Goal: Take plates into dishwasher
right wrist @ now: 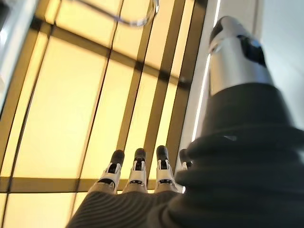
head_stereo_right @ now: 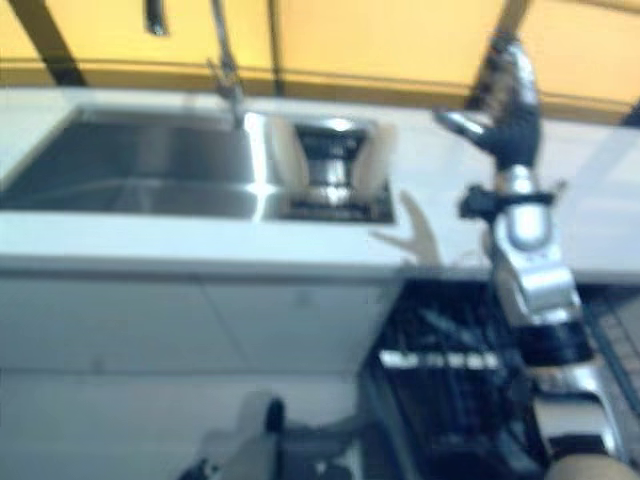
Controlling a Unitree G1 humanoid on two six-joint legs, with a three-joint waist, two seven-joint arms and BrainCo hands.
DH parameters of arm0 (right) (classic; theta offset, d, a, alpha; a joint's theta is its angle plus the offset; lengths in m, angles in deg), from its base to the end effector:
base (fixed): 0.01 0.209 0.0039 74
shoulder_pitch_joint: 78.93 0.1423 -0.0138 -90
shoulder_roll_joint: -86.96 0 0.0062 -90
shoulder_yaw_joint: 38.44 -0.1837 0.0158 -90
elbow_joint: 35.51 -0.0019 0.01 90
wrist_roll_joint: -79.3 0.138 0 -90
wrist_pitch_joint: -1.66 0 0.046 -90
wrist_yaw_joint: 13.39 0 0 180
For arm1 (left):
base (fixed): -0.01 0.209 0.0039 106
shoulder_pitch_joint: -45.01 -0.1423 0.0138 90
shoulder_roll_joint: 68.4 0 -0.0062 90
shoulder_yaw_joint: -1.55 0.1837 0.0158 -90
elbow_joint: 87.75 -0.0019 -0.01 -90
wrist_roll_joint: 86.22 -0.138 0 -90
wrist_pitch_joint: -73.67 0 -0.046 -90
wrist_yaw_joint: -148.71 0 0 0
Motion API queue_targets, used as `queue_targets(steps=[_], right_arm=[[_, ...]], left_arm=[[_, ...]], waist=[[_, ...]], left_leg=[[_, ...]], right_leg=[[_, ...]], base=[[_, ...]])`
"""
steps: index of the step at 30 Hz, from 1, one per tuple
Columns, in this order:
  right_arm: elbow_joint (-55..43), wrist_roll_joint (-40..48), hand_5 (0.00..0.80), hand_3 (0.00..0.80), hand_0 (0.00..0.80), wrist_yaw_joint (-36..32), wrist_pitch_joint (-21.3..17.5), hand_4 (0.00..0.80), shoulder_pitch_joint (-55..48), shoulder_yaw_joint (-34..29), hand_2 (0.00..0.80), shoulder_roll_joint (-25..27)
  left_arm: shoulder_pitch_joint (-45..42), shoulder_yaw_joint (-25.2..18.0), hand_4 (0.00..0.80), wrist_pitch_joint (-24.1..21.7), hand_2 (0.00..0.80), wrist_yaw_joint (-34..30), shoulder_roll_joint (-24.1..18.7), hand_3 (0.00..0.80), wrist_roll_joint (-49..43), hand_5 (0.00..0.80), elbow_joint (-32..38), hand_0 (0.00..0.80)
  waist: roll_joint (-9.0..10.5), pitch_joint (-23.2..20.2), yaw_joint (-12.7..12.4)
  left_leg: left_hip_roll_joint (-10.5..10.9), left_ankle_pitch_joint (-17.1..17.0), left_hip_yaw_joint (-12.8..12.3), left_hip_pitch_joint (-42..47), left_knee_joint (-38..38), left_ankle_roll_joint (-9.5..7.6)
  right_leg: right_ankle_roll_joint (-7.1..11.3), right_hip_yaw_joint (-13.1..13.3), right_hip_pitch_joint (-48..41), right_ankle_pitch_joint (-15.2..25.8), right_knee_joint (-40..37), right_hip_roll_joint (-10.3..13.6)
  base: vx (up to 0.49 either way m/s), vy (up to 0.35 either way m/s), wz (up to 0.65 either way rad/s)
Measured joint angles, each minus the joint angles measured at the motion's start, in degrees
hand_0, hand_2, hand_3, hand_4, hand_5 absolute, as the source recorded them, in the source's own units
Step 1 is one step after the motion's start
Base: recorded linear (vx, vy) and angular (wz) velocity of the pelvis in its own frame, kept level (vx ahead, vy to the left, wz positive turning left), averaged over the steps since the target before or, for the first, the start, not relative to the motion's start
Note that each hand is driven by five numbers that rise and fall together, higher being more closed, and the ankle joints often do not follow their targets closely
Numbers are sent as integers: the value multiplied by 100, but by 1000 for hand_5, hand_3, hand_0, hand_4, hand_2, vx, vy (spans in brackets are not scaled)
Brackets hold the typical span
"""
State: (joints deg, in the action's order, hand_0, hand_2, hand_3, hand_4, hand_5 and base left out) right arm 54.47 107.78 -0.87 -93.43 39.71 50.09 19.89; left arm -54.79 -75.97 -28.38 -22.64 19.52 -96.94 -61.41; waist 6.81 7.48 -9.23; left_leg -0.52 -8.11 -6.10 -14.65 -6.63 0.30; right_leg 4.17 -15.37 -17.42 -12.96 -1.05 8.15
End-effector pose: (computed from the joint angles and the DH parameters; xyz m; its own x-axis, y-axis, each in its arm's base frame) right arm 0.2667 -0.2392 0.2101 0.8119 -0.0914 0.5767 0.1527 0.9865 -0.0587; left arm 0.0352 0.2377 -0.1107 0.5049 0.2351 -0.8305 0.3172 0.8443 0.4318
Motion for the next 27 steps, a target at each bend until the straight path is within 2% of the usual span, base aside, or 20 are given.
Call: queue_targets(steps=[1,3,5,6,7,8,9,10,11,12,14,16,20,21,24,25,27], right_arm=[[-103,9,0,0,0,-8,-4,0,-191,-165,0,9],[-321,40,0,0,0,-17,-2,0,-563,-354,0,-54],[-403,41,0,0,0,-91,-7,0,-714,-368,0,-102],[-415,40,0,0,0,-127,-9,0,-716,-413,0,-156],[-419,40,0,0,0,-136,-11,0,-717,-453,0,-195],[-412,40,0,0,0,-147,-17,0,-726,-490,0,-256],[-412,40,0,0,0,-160,-19,0,-740,-486,0,-287],[-409,39,0,0,0,-158,-18,0,-743,-483,0,-293],[-406,37,0,0,0,-154,-19,0,-738,-449,0,-306],[-404,38,0,0,0,-145,-18,0,-733,-445,0,-308],[-374,41,0,0,0,-79,14,0,-653,-441,0,-234],[-230,48,0,0,0,-43,74,0,-424,-437,0,-183],[-23,154,0,0,0,43,158,0,-292,-305,0,-176],[-17,158,0,0,0,53,179,0,-293,-259,0,-188],[290,187,0,0,0,54,139,0,-290,-208,0,-190],[417,221,0,0,0,53,144,0,-255,-209,0,-179],[461,333,0,0,0,51,187,0,-99,-208,0,-148]], left_arm=[[69,-30,0,-64,0,-48,-24,0,-98,0,-16,0],[123,-25,0,-242,0,-133,0,0,-225,0,-57,0],[105,-21,0,-374,0,-163,-7,0,-249,0,-144,0],[150,-9,0,-470,0,-160,-17,0,-266,0,-290,0],[179,-9,0,-490,0,-160,-18,0,-274,0,-351,0],[261,106,0,-528,0,-152,-16,0,-303,0,-498,0],[259,147,0,-564,0,-146,-19,0,-309,0,-521,0],[276,180,0,-601,0,-138,-27,0,-309,0,-528,0],[281,229,0,-636,0,-127,-32,0,-307,0,-547,0],[283,241,0,-642,0,-116,-15,0,-304,0,-575,0],[290,348,0,-678,0,-77,-27,0,-304,0,-648,0],[278,354,0,-749,0,-30,-34,0,-309,0,-766,0],[99,196,0,-944,0,122,-78,0,-326,0,-960,0],[30,176,0,-1005,0,179,-107,0,-326,0,-998,0],[-81,210,0,-826,0,113,-302,0,-316,0,-623,0],[-66,212,0,-632,0,1,-296,0,-297,0,-479,0],[-18,216,0,-244,0,-309,-294,0,-167,0,-119,0]], waist=[[62,14,22],[-7,13,22],[-18,3,12],[-9,-8,37],[-9,-9,42],[-100,-29,50],[-190,-49,67],[-235,-43,82],[-376,-46,132],[-461,-55,205],[-512,-81,312],[-477,-102,392],[-243,-217,464],[-200,-236,532],[51,-337,654],[46,-354,618],[-76,-348,591]], left_leg=[[176,157,5,-6,-94,-136],[415,342,3,225,-14,-343],[637,537,6,485,-18,-537],[731,686,21,558,-48,-616],[767,723,39,589,-71,-643],[764,842,60,690,-75,-723],[728,861,97,812,16,-749],[722,909,130,895,67,-817],[666,921,182,1129,243,-843],[629,906,223,1268,333,-821],[602,910,320,1500,519,-827],[557,922,313,1662,656,-804],[532,977,345,1924,854,-684],[539,987,413,1971,886,-648],[639,1080,652,2170,948,-480],[576,1127,665,2282,965,-406],[444,1179,632,2304,981,-309]], right_leg=[[-43,9,73,-20,349,199],[-139,218,436,58,1442,543],[-64,458,709,198,2397,850],[-28,571,831,568,2769,964],[-5,581,878,687,2905,999],[68,620,1172,1241,3421,1054],[62,593,1328,1660,3756,1085],[45,599,1462,1753,3928,1081],[50,686,1781,1685,4353,1021],[82,677,1918,1526,4365,978],[90,565,2130,1137,3898,863],[142,345,2422,964,3152,749],[501,286,2671,1212,1508,383],[523,290,2710,1290,1271,318],[412,490,2441,1867,626,245],[83,484,2263,1823,469,160],[8,488,2128,1890,164,-20]], base=[[429,475,42],[399,437,30],[390,422,15],[331,397,15],[319,412,11],[277,361,8],[254,308,3],[252,205,2],[285,138,7],[302,62,14],[249,-38,16],[221,-112,1],[181,-105,4],[163,-79,31],[184,-101,40],[161,-83,15],[116,-55,-11]])
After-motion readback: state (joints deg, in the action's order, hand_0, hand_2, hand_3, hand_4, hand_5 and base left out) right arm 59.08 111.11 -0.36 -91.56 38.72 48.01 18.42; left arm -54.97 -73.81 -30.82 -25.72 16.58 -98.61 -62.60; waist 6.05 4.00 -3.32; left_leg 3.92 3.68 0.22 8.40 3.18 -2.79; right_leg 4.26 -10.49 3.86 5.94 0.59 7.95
